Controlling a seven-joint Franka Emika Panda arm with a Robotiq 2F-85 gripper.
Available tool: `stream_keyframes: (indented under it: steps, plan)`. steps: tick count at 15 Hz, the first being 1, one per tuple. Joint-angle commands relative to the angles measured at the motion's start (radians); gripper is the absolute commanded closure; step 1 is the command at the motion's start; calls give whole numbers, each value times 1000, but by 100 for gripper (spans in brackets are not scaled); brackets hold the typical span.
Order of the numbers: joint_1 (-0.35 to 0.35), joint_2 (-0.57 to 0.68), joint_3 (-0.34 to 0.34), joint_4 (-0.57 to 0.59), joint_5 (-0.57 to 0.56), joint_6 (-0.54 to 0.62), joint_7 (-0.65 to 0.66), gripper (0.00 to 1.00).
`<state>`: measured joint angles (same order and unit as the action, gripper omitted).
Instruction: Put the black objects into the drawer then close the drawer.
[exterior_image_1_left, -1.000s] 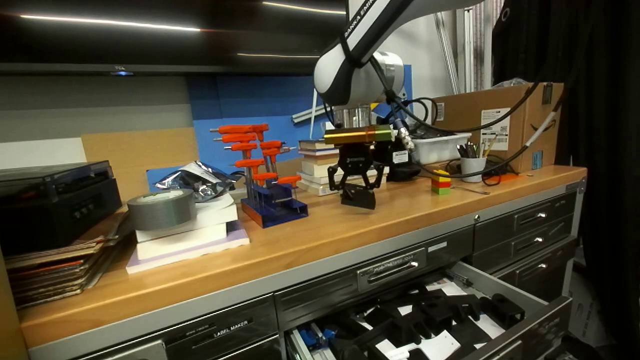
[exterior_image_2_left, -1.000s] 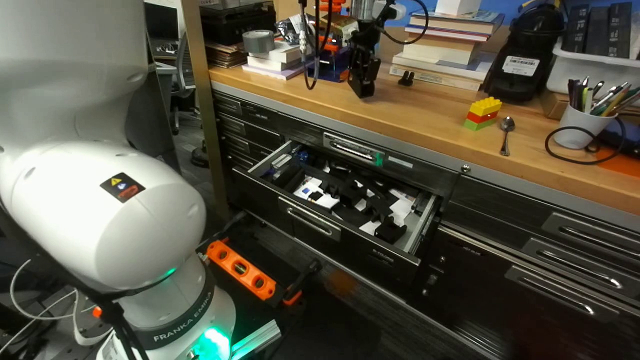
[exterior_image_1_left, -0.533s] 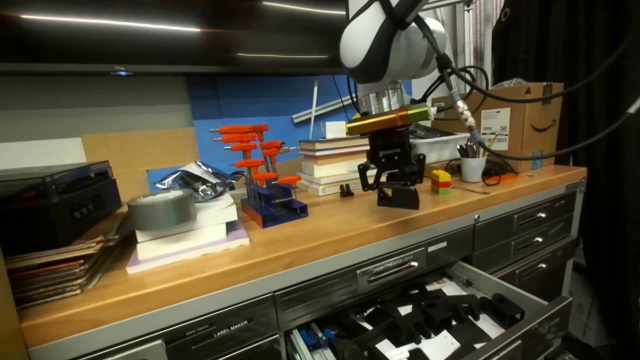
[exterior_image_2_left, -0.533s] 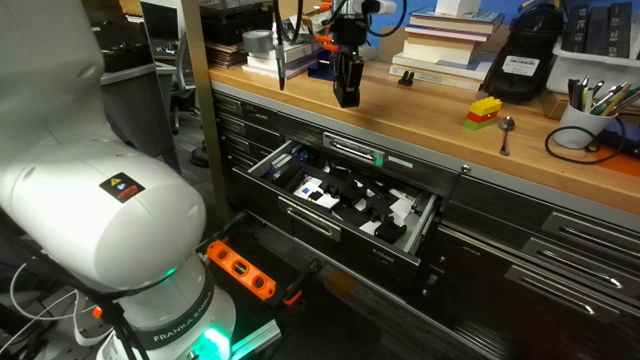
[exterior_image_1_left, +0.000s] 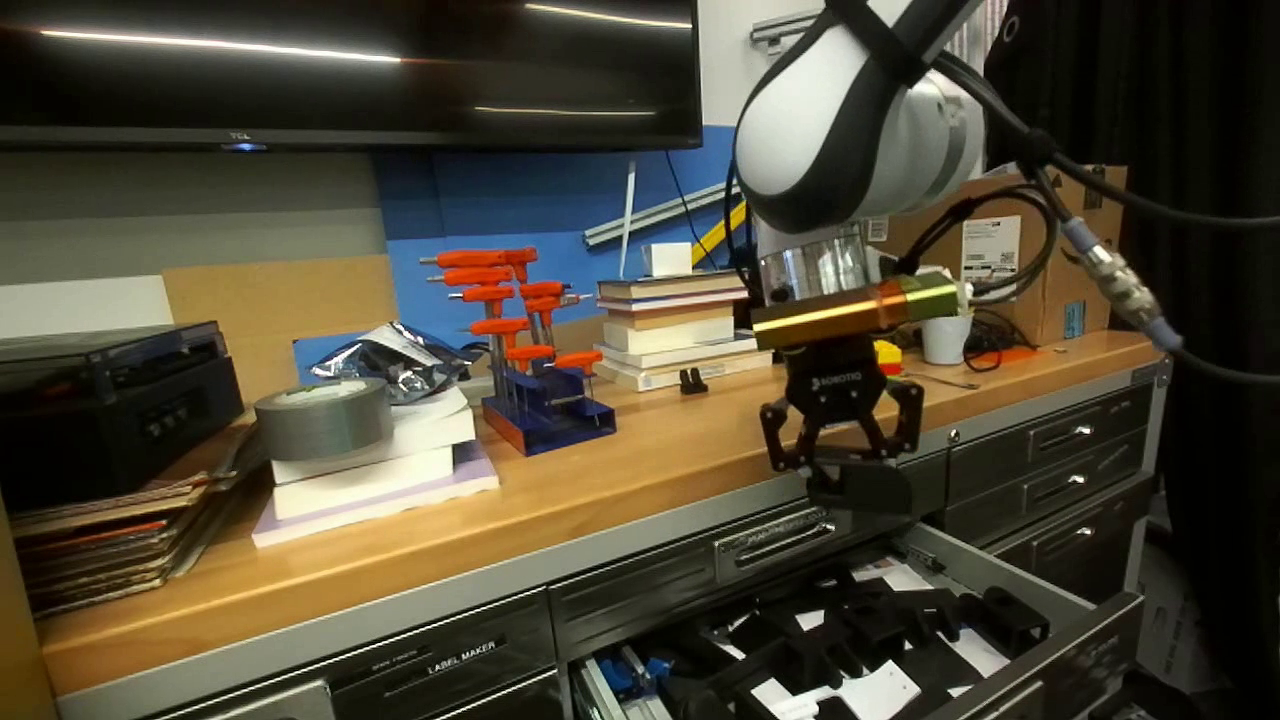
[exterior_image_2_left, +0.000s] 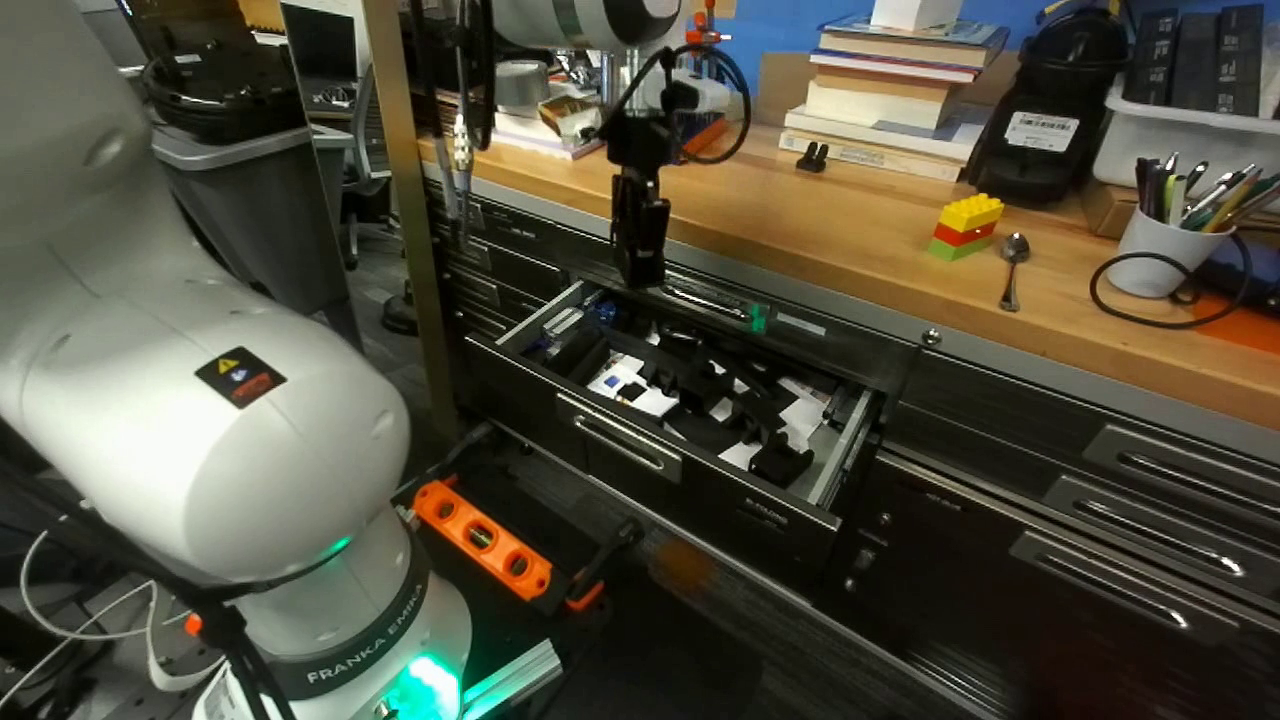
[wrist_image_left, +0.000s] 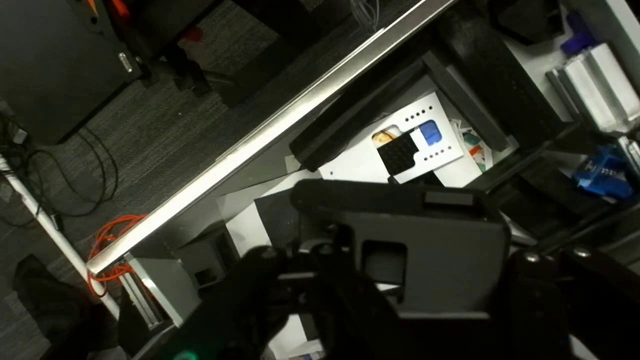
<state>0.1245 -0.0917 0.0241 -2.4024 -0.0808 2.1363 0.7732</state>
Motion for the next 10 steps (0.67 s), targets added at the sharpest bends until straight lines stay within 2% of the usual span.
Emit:
stream_keyframes:
  steps: [1,5,10]
  plan:
    - [-33,-6,20,-128,-10,164,-99,76]
    - [-58,69,5,-204,21,342,-255,76]
    - [-93,189,-18,-220,16,478,-436,76]
